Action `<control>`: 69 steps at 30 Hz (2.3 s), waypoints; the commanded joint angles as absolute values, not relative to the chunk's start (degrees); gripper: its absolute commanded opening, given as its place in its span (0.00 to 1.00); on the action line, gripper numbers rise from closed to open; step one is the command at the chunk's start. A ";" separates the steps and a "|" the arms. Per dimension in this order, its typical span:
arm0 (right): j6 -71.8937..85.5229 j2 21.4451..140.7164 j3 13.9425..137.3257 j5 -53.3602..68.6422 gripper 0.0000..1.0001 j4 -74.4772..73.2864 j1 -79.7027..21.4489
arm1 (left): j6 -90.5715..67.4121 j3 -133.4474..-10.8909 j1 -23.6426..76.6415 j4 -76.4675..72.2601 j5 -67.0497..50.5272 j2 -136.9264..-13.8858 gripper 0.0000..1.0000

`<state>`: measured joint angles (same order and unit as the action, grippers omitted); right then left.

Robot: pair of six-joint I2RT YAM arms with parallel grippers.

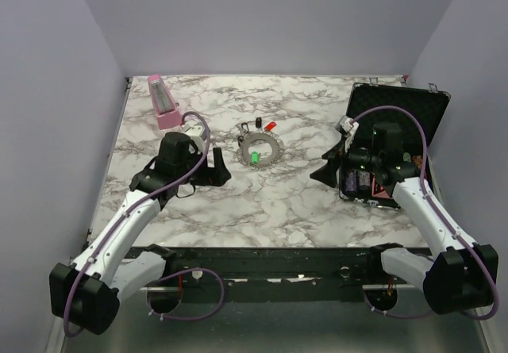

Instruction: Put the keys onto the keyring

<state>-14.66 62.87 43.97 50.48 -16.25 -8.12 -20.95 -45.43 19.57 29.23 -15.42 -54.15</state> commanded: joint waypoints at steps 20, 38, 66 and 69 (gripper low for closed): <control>-16.44 61.17 43.50 52.47 1.00 -17.67 -8.00 | -13.45 -90.51 34.72 44.91 -10.27 -103.52 0.56; -17.25 65.11 44.46 49.75 0.99 -18.37 -12.73 | -17.41 -84.13 33.67 36.48 -10.29 -97.33 0.51; -9.20 103.10 74.70 27.77 0.58 -17.21 -29.18 | -9.40 -38.67 17.40 24.17 -3.60 -31.29 0.99; -18.00 105.02 76.36 26.99 0.59 -20.46 -29.36 | -9.49 -38.76 17.05 24.17 -4.22 -31.20 0.99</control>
